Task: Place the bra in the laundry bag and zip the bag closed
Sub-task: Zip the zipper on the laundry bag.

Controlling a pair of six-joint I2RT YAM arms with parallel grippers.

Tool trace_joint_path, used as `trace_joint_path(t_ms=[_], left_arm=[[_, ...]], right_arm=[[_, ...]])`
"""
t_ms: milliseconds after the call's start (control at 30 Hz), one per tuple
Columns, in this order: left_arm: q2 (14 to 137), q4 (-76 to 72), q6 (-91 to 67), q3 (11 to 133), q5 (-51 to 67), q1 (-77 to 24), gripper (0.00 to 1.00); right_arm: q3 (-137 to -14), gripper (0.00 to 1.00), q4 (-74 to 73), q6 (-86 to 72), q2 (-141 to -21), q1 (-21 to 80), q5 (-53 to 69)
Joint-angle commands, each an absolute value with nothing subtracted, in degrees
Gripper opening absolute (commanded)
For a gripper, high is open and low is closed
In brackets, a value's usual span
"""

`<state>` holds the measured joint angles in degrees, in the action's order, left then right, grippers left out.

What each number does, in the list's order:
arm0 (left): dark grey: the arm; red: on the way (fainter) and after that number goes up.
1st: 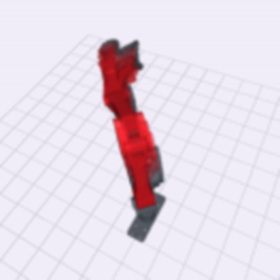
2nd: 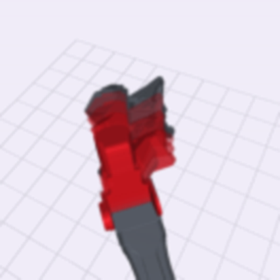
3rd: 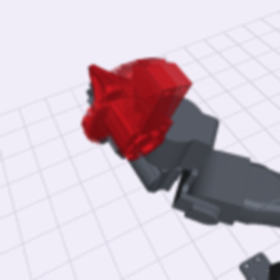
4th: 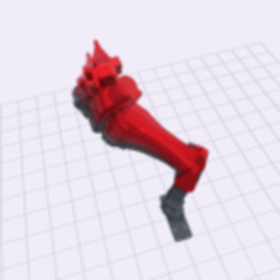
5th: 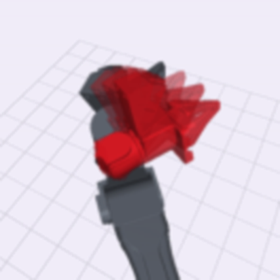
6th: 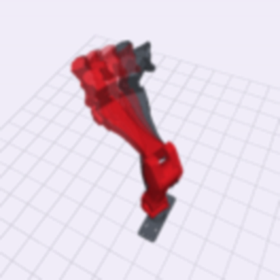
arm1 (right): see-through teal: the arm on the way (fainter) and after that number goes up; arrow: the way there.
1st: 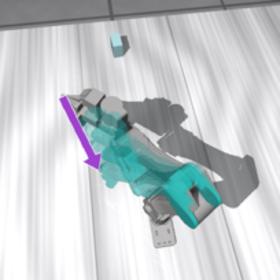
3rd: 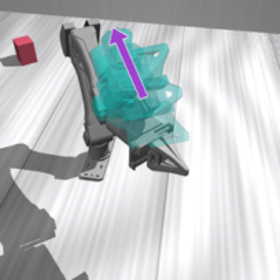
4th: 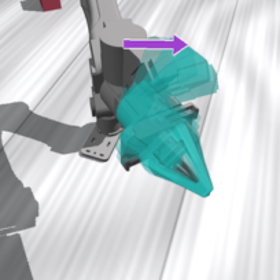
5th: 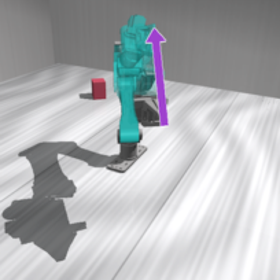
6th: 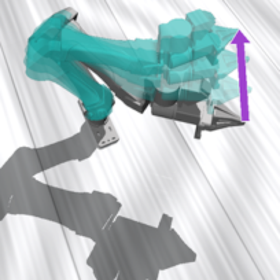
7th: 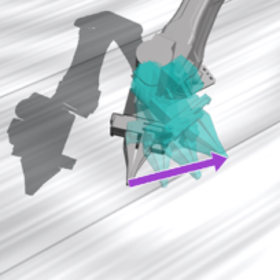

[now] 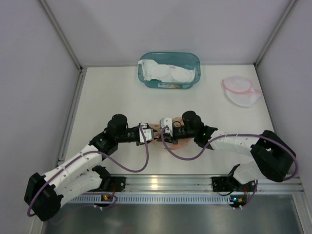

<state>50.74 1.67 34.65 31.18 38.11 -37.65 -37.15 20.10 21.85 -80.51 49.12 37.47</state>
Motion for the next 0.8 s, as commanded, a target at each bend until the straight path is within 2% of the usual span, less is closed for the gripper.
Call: trace_joint_path(t_ms=[0,467,767], left_arm=[[51.94,-0.26,38.14,33.04,40.34,-37.44,0.4],[56.6,1.41,38.32,34.98,41.84,-37.44,0.4],[56.78,1.41,38.41,35.33,43.95,-37.44,0.11]], right_arm=[[-37.62,0.0,22.15,21.71,-78.31,49.83,39.9],[-37.35,0.0,21.53,22.5,-77.61,50.27,40.34],[-37.7,0.0,21.18,22.15,-78.05,50.36,39.9]])
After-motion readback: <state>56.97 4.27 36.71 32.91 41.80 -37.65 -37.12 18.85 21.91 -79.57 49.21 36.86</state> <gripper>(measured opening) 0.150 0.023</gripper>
